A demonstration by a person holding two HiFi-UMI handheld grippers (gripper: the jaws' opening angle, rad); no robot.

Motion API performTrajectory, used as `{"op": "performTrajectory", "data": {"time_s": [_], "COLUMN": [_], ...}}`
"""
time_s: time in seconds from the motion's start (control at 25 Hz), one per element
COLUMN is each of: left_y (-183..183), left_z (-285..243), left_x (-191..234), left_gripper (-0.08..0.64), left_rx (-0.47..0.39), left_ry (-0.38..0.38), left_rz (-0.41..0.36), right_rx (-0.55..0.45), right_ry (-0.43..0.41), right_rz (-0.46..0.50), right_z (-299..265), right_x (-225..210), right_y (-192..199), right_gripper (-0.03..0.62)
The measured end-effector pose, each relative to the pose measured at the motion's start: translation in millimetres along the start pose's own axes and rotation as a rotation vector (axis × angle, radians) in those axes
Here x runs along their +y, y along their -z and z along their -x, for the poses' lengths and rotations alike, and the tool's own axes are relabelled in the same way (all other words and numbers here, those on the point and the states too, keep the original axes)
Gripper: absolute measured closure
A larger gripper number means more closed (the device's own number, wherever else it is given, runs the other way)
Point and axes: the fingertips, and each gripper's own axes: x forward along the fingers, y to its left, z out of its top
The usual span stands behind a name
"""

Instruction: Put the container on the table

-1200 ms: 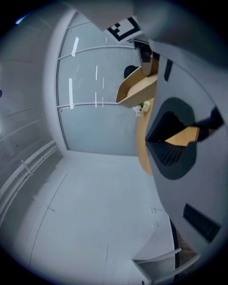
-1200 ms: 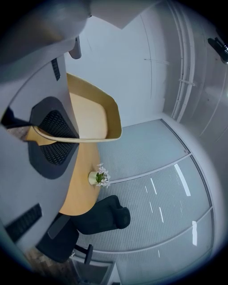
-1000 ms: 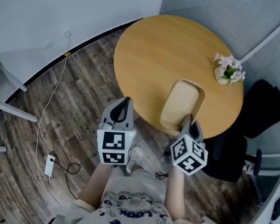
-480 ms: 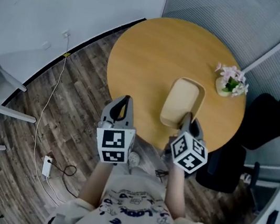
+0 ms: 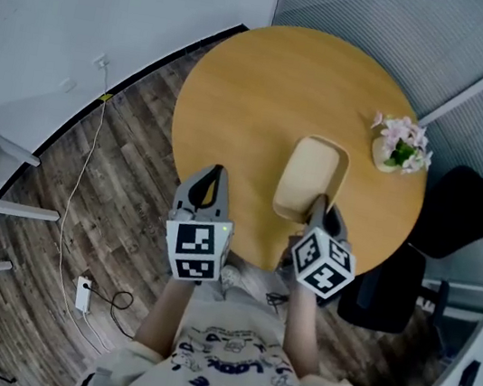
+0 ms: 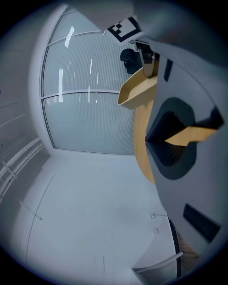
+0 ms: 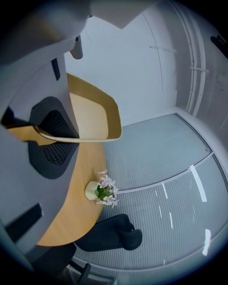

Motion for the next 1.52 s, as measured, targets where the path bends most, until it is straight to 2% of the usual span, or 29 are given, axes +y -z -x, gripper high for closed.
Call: {"op": "performTrajectory", "data": {"time_s": [0.56,1.0,1.52], "left_y": [-6.6,36.6,97.8], "left_z": [-102.0,-154.1,-185.6], "left_x": [15.1,22.4,25.6], "left_gripper": [0.557,0.557,0.557], "left_rx": [0.087,0.223,0.377], "left_ry": [0.096,0.148,0.182], "left_rz": [-0.022,-0.016,-0.006], "right_rx": [0.100,0.227,0.371], "right_ry": [0.086,0.173,0.210], "right_rz": [-0.030,-0.033,-0.027], "right_z": [-80.8,-124.8,-157.0], "right_x": [-2.4,-16.3,-19.6], "right_y": [9.7,49.9,102.9], "right_gripper": [0.586,0.586,0.586]}}
